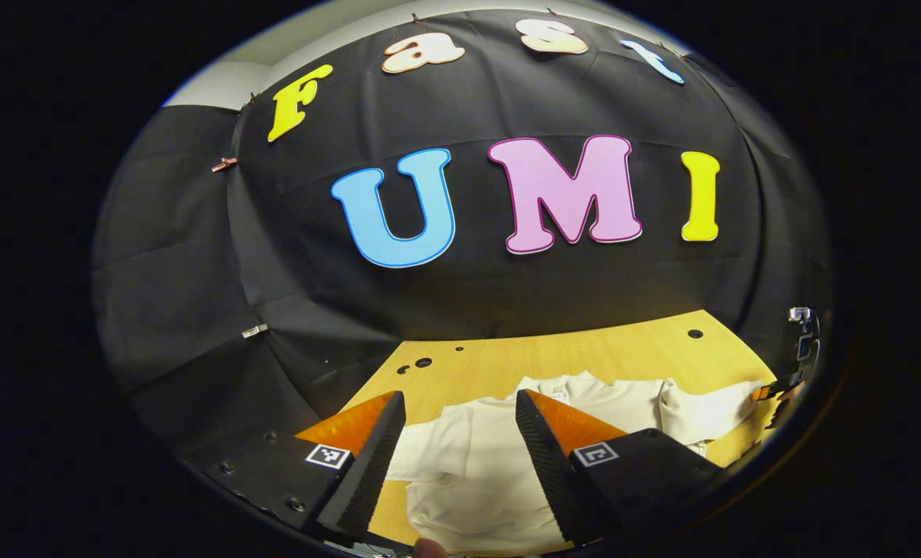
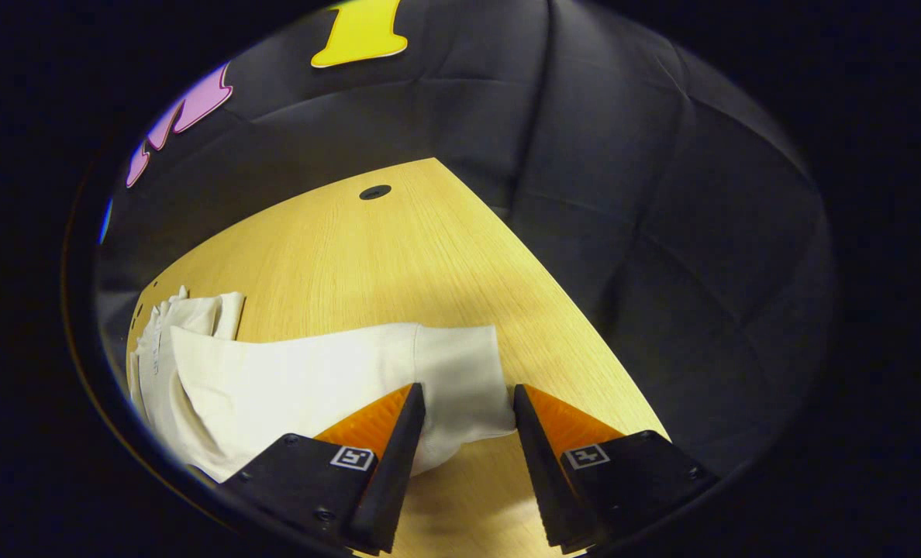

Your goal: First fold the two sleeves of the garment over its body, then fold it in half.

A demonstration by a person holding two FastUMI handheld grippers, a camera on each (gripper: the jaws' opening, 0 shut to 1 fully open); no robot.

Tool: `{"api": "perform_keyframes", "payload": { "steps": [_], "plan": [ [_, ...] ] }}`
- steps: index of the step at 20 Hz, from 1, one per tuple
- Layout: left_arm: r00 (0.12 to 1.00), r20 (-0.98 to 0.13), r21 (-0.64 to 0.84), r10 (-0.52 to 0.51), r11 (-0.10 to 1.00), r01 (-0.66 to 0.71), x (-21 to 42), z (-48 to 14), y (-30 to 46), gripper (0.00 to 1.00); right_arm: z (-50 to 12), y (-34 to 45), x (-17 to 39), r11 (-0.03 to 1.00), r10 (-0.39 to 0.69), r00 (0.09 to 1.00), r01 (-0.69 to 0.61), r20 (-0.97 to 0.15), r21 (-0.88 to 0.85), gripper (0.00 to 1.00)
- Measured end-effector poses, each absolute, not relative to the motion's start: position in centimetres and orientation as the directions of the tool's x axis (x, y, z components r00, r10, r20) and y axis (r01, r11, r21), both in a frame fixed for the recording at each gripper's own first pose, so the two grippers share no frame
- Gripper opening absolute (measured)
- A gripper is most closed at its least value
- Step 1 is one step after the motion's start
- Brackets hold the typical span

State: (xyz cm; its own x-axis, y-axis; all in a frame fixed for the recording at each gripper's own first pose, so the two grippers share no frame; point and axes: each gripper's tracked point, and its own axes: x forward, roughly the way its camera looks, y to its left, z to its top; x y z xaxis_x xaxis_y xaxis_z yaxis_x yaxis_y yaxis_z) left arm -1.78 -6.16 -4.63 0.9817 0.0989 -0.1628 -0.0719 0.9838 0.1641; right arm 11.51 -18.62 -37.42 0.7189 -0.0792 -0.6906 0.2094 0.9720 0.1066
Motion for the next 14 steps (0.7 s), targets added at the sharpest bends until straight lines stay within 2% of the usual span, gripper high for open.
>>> {"api": "perform_keyframes", "payload": {
  "steps": [1, 2, 4, 5, 6, 7, 8, 9, 14],
  "plan": [
    [0.982, -0.161, 0.168, 0.099, 0.983, -0.072, -1.7, -4.5, -6.1, 0.89, -37.6, -17.9, 11.6, 0.977, -0.065, 0.725, 0.187, -0.685, 0.105, 0.73],
    [0.982, -0.158, 0.172, 0.098, 0.983, -0.070, -1.8, -4.5, -6.0, 0.89, -37.5, -17.3, 11.9, 0.982, -0.053, 0.735, 0.163, -0.676, 0.100, 0.45],
    [0.984, -0.150, 0.176, 0.092, 0.982, -0.065, -1.9, -4.1, -5.7, 0.89, -37.5, -17.3, 11.8, 0.980, -0.068, 0.732, 0.178, -0.678, 0.094, 0.25],
    [0.985, -0.148, 0.175, 0.090, 0.983, -0.063, -2.1, -4.2, -5.5, 0.88, -37.3, -17.3, 11.9, 0.970, -0.079, 0.728, 0.215, -0.681, 0.117, 0.23],
    [0.985, -0.149, 0.172, 0.086, 0.983, -0.060, -2.1, -4.3, -5.2, 0.88, -37.2, -17.5, 12.1, 0.954, -0.084, 0.726, 0.256, -0.682, 0.155, 0.16],
    [0.985, -0.152, 0.167, 0.083, 0.984, -0.057, -2.1, -4.4, -4.8, 0.88, -37.1, -17.4, 12.1, 0.941, -0.085, 0.723, 0.284, -0.686, 0.182, 0.22],
    [0.985, -0.155, 0.161, 0.076, 0.986, -0.051, -2.1, -4.6, -4.4, 0.88, -37.3, -17.5, 12.2, 0.933, -0.092, 0.729, 0.302, -0.678, 0.198, 0.11],
    [0.985, -0.157, 0.154, 0.071, 0.987, -0.046, -2.0, -4.6, -3.9, 0.88, -37.1, -17.4, 11.8, 0.931, -0.099, 0.729, 0.308, -0.677, 0.196, 0.08],
    [0.987, -0.157, 0.144, 0.023, 0.990, 0.000, -1.3, -5.1, -1.3, 0.88, -33.5, -15.4, 10.1, 0.913, -0.096, 0.784, 0.315, -0.614, 0.260, 0.08]
  ]
}}
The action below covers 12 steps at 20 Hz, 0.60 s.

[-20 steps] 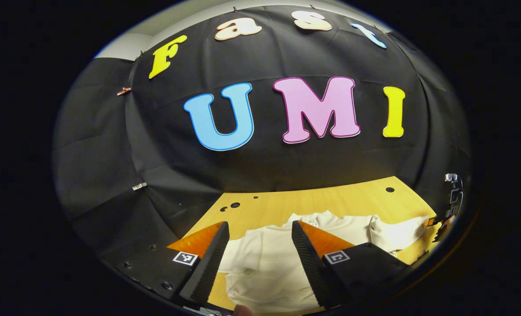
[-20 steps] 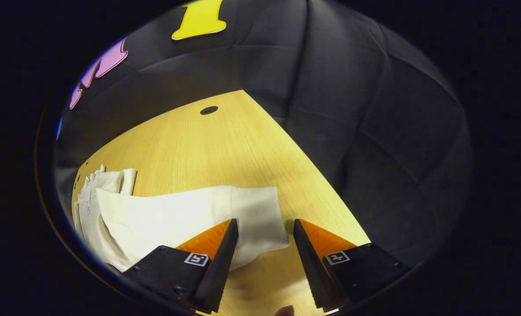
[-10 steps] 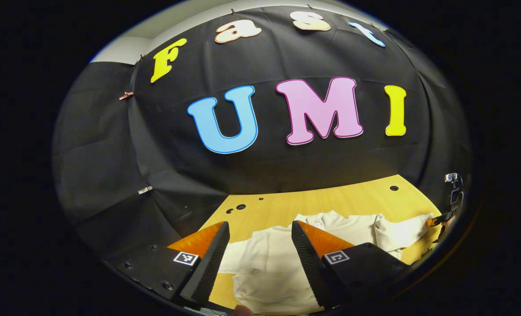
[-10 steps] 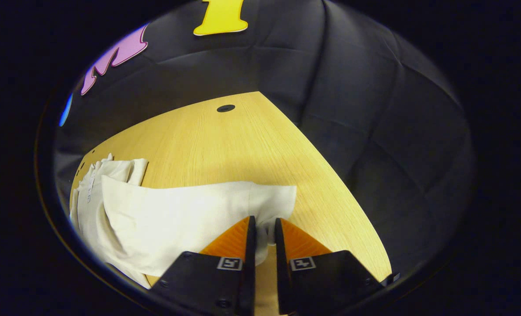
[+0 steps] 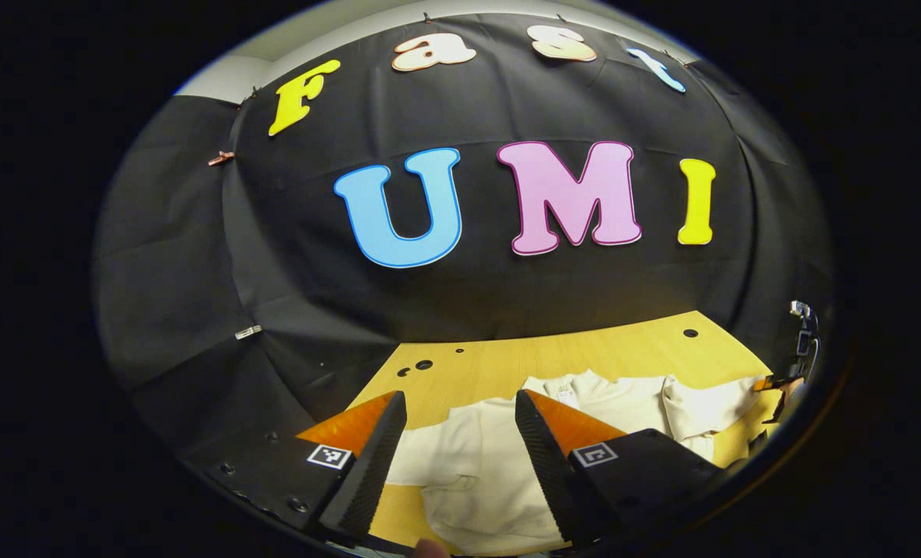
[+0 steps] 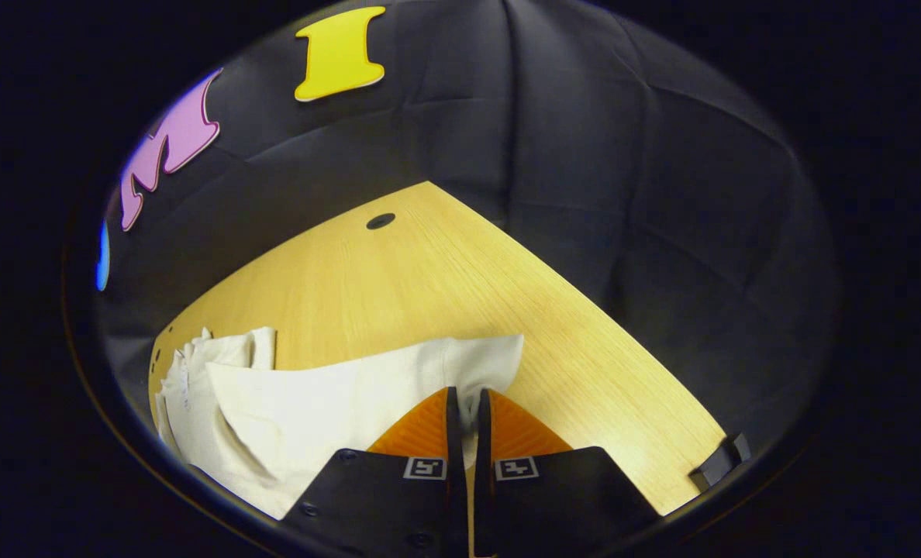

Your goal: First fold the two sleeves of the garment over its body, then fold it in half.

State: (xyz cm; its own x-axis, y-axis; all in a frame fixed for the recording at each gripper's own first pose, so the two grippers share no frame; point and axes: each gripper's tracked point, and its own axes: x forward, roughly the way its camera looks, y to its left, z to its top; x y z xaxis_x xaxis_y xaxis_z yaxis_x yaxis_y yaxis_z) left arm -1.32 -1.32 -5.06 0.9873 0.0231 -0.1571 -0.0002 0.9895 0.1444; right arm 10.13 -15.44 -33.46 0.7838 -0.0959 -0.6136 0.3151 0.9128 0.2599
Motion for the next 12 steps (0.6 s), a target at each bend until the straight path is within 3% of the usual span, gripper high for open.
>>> {"api": "perform_keyframes", "payload": {
  "steps": [12],
  "plan": [
    [0.987, -0.140, 0.075, -0.077, 0.993, 0.088, 0.9, -5.8, 6.5, 0.88, -19.3, -0.6, 7.8, 0.914, -0.007, 0.928, 0.156, -0.372, 0.373, 0.08]
  ]
}}
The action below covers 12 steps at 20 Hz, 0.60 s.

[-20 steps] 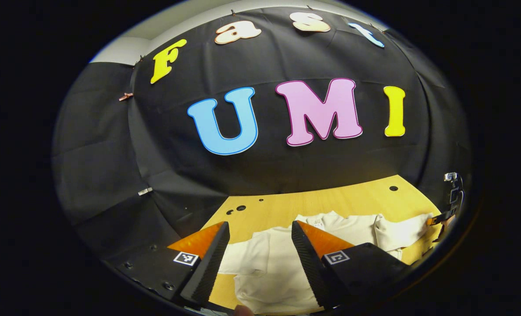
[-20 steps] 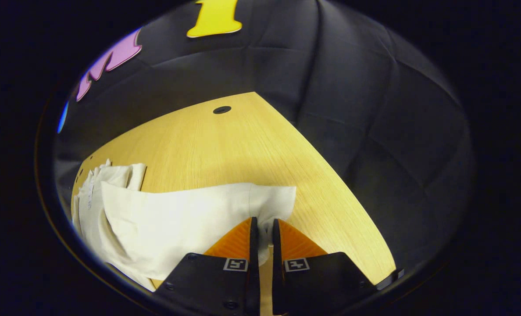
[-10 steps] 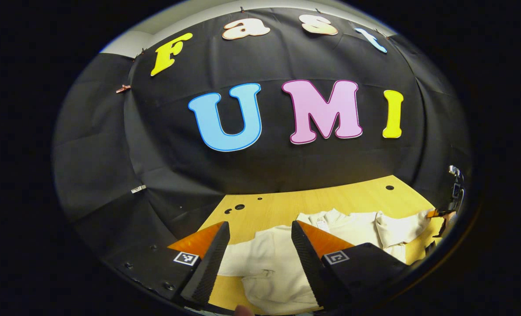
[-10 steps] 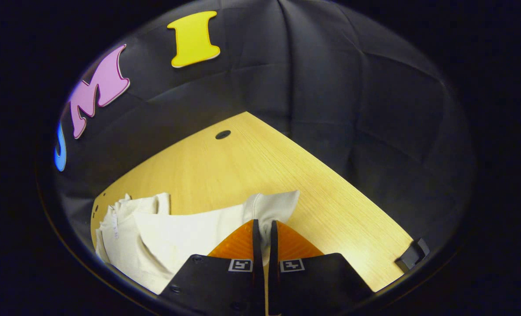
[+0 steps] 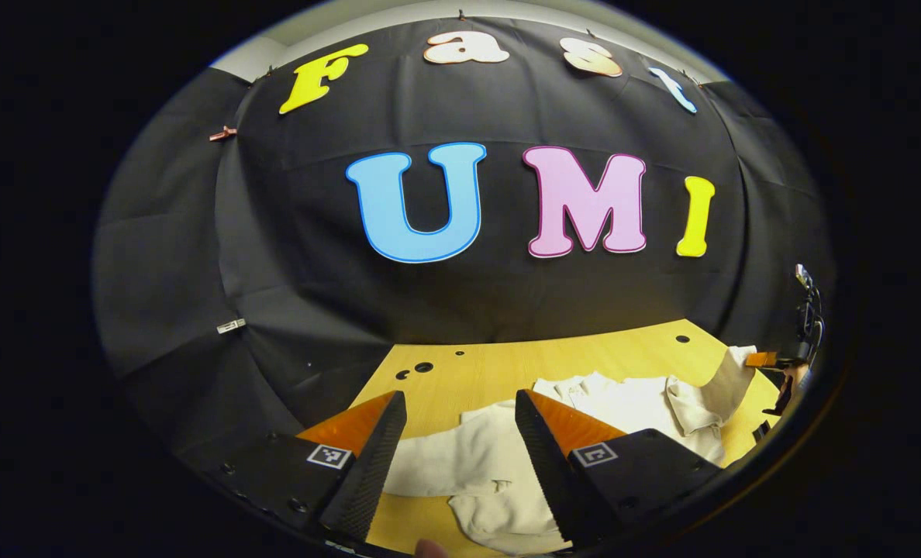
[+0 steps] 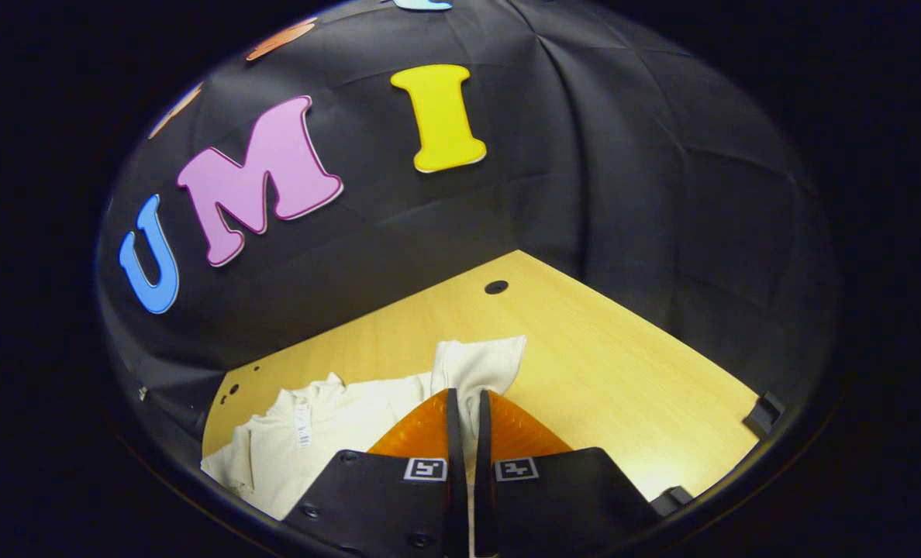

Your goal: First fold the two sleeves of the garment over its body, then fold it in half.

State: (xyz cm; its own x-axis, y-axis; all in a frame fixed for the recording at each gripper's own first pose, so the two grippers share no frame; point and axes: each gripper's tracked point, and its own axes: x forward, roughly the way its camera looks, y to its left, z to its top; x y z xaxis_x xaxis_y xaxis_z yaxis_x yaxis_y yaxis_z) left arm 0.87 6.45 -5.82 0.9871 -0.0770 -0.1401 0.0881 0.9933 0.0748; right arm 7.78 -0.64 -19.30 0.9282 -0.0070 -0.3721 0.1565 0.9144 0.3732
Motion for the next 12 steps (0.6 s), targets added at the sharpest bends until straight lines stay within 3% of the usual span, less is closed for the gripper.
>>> {"api": "perform_keyframes", "payload": {
  "steps": [12],
  "plan": [
    [0.984, -0.138, 0.061, -0.111, 0.991, 0.120, 1.0, -7.5, 13.2, 0.88, -17.2, 18.4, 3.7, 0.929, 0.199, 0.928, -0.077, -0.314, 0.362, 0.07]
  ]
}}
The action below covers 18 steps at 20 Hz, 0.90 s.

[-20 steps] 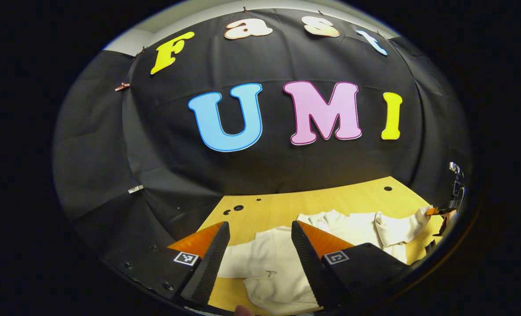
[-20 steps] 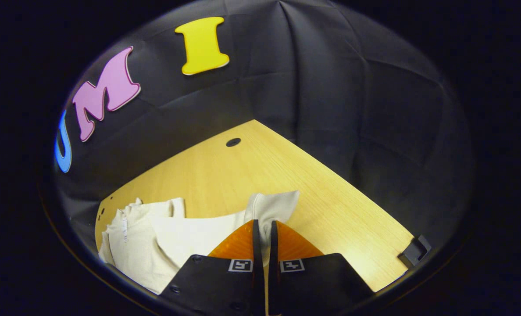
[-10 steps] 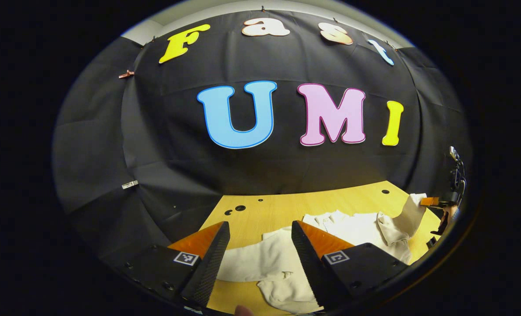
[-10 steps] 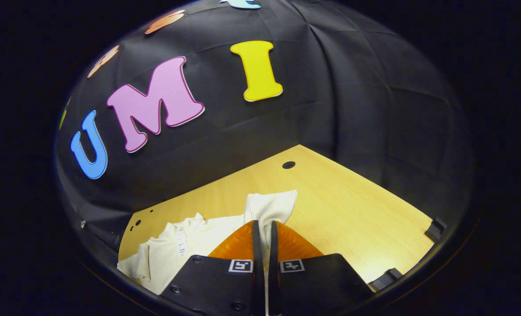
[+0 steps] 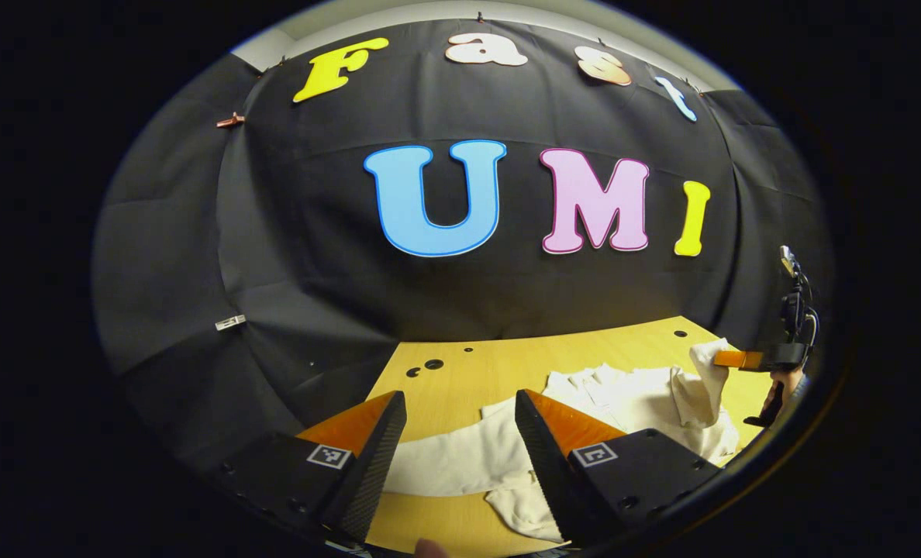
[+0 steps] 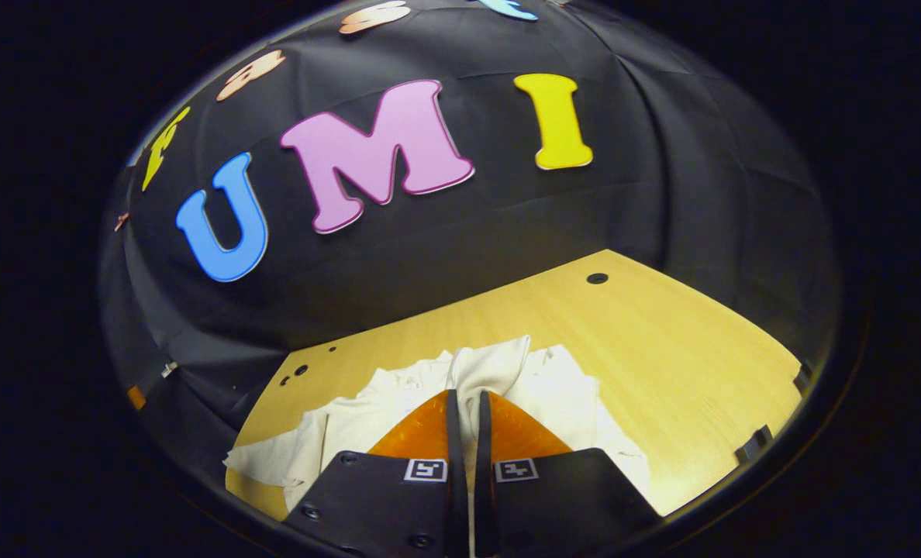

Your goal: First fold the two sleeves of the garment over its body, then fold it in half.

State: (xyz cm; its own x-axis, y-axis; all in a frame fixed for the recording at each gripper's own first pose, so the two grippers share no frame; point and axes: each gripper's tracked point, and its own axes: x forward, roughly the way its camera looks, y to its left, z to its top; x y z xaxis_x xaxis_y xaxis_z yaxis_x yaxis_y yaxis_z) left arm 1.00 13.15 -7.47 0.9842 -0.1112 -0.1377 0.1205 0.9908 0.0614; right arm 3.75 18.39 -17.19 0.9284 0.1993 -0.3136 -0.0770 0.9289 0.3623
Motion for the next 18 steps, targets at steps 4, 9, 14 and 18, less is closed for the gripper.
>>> {"api": "perform_keyframes", "payload": {
  "steps": [4, 9, 14, 18],
  "plan": [
    [0.987, -0.146, 0.053, -0.072, 0.995, 0.080, 0.5, -8.3, 15.3, 0.88, -20.2, 24.1, 3.2, 0.931, 0.286, 0.886, -0.167, -0.366, 0.324, 0.07],
    [0.983, -0.182, 0.052, -0.017, 0.998, 0.027, -0.3, -10.1, 17.7, 0.88, -25.0, 29.7, 2.9, 0.926, 0.353, 0.820, -0.238, -0.451, 0.294, 0.08],
    [0.975, -0.222, 0.029, 0.024, 0.999, -0.017, -0.3, -12.2, 19.6, 0.88, -28.9, 32.8, 2.6, 0.930, 0.360, 0.770, -0.248, -0.527, 0.272, 0.08],
    [0.966, -0.253, 0.003, 0.047, 0.999, -0.047, 0.2, -14.0, 21.2, 0.88, -31.4, 33.3, 2.0, 0.936, 0.347, 0.737, -0.237, -0.581, 0.259, 0.12]
  ]
}}
